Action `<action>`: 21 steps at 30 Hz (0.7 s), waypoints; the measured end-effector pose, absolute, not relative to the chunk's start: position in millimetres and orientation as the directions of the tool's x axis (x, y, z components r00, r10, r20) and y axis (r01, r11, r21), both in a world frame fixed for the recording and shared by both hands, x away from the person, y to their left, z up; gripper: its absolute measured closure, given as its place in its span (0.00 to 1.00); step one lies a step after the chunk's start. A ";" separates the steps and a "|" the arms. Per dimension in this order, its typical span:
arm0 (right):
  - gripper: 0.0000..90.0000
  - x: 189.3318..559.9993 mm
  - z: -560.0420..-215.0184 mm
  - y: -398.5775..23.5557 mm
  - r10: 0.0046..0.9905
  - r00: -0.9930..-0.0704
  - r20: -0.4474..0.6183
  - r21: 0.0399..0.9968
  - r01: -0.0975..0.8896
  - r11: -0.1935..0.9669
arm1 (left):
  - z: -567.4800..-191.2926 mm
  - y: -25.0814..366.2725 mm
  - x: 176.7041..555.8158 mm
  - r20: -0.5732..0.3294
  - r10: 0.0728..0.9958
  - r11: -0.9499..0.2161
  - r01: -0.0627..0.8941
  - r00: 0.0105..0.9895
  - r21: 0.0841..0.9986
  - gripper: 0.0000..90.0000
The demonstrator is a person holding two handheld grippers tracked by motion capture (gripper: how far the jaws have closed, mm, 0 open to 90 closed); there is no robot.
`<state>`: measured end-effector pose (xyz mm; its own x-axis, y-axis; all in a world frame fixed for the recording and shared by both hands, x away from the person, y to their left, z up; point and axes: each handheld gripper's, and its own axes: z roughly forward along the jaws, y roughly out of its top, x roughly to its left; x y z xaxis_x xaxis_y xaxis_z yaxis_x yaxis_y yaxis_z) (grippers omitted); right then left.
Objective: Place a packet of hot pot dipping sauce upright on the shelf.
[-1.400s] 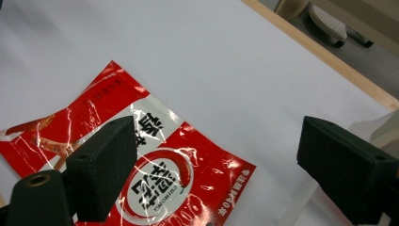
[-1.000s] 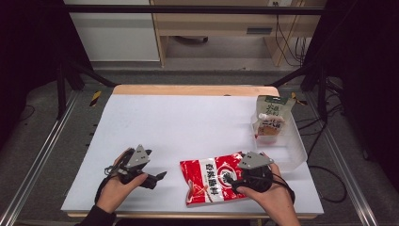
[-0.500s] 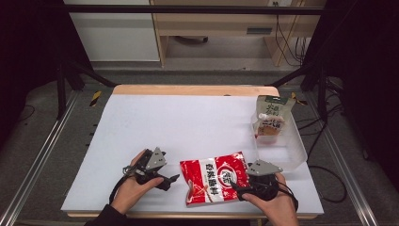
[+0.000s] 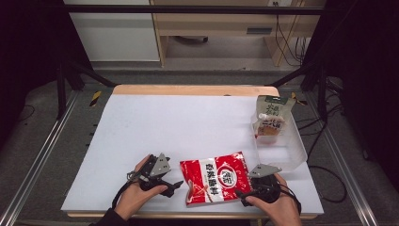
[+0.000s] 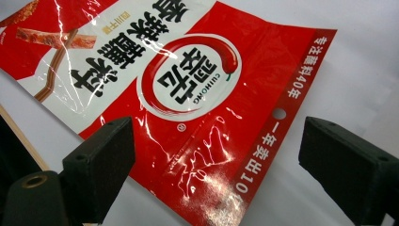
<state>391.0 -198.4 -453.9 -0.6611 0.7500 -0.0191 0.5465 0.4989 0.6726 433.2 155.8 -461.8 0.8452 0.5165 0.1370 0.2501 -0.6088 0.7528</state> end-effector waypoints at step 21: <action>0.14 397.2 -468.3 -203.1 0.735 -0.673 0.084 0.586 0.629 0.510 | -464.8 151.7 431.5 0.122 0.510 -0.607 0.256 0.851 0.753 0.07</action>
<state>397.2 -203.1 -468.3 -0.6732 0.7347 0.0836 0.6295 0.5102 0.5860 431.5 151.7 -464.8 0.8513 0.5104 0.1217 0.2561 -0.6066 0.7526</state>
